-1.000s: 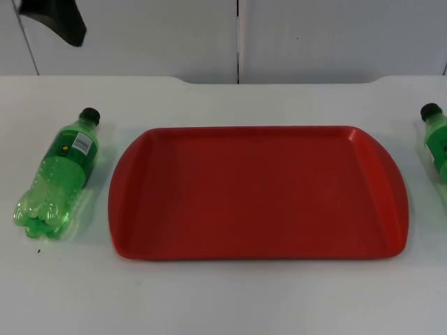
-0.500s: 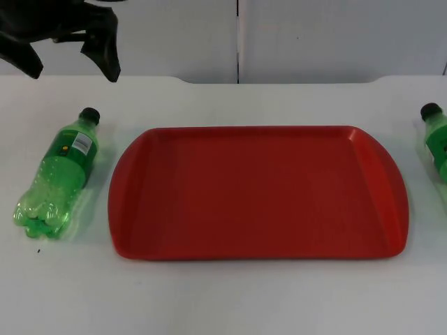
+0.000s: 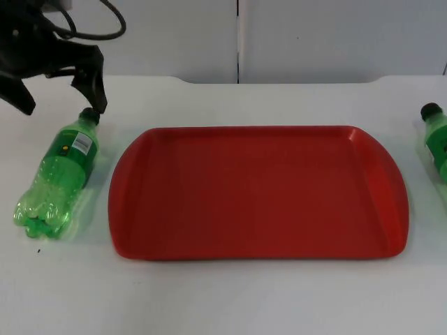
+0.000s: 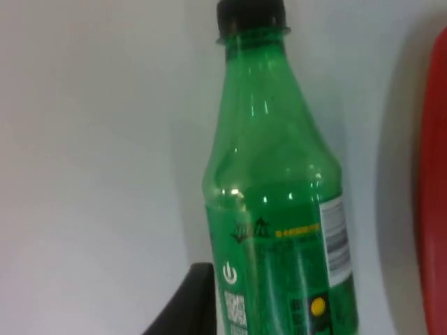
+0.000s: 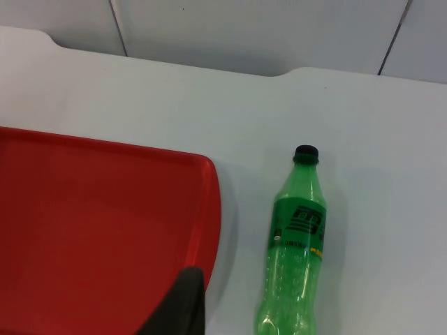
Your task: Place the bottle upright on the tray.
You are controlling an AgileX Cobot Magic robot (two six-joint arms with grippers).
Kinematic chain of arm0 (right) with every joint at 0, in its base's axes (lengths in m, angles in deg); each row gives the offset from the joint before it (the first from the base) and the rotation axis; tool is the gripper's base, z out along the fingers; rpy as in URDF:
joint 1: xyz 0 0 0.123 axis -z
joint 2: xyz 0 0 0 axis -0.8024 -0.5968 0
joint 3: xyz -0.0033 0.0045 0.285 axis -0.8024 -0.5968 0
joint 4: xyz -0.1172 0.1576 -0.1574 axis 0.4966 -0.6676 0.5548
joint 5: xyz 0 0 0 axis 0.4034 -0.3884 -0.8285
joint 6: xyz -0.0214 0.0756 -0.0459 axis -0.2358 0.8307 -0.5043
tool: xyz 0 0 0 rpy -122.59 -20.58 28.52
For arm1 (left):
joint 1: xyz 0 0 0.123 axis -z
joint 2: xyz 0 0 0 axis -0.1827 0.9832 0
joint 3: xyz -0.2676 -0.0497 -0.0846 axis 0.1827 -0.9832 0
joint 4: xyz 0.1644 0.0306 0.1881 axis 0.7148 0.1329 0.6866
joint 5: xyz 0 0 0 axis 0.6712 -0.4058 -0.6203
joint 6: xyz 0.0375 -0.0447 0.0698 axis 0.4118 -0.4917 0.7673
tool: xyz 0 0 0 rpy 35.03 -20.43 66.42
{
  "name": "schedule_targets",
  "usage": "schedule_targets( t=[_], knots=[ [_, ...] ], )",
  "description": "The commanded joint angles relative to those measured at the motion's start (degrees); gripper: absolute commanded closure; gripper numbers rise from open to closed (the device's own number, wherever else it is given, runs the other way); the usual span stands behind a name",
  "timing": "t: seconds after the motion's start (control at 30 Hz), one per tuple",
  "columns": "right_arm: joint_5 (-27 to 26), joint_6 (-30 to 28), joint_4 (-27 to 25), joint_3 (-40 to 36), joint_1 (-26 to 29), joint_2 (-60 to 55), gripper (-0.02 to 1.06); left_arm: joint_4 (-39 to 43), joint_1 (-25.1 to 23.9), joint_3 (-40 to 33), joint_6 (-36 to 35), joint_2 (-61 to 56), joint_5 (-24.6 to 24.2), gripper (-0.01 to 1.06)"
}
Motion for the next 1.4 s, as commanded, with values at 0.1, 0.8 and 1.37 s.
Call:
schedule_targets(
  t=[0.1, 0.8, 1.37],
  knots=[
    [-0.55, 0.07, 0.01, 0.48, 0.22, 0.13, 0.0, 0.67, -1.05, 4.06, 0.25, 4.39, -1.45, 0.0],
    [-1.01, 0.07, 0.01, 0.48, 0.22, 0.13, 0.0, -2.45, -1.48, 8.38, 3.03, 13.14, 0.08, 0.0],
    [-1.01, 0.07, 0.01, 0.48, 0.22, 0.13, 0.0, -0.6, -1.48, 8.34, 0.59, 14.94, 1.93, 0.0]
  ],
)
